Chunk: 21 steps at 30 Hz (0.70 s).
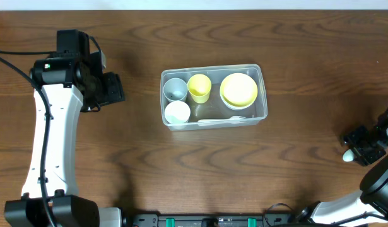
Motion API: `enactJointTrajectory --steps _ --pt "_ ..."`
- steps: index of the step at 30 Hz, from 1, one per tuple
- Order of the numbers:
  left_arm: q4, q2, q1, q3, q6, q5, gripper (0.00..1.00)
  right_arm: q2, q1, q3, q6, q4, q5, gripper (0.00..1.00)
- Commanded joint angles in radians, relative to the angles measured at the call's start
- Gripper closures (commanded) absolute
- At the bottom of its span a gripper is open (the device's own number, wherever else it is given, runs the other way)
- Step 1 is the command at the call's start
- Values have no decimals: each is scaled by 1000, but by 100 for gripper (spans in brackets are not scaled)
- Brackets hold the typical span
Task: Pack container
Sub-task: 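Move the right gripper to the light-blue spoon and grasp it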
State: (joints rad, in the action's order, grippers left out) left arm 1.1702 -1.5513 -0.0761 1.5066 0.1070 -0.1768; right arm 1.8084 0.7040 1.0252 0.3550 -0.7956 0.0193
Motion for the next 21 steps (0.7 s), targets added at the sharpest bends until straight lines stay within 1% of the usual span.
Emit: enactJointTrajectory --steps 1,5,8,12,15,19,20,21 --pt "2 -7 -3 -2 -9 5 36 8 2 -25 4 -2 43 51" --pt "2 -7 -3 -2 -9 5 36 8 2 -25 4 -3 43 57" --pt "2 -7 -3 -2 -9 5 36 8 2 -25 4 -3 43 64" --pt "2 -7 -3 -2 -9 5 36 8 2 -25 4 -3 43 65" --pt "2 -7 -3 -2 -9 5 36 8 2 -25 8 -2 43 70" --pt "2 -7 -3 -2 -9 5 36 8 2 -25 7 -4 36 78" --pt "2 -7 -3 -2 -9 5 36 8 2 -25 7 -5 27 83" --pt "2 -7 -3 -2 -9 5 36 7 2 -25 7 -5 11 91"
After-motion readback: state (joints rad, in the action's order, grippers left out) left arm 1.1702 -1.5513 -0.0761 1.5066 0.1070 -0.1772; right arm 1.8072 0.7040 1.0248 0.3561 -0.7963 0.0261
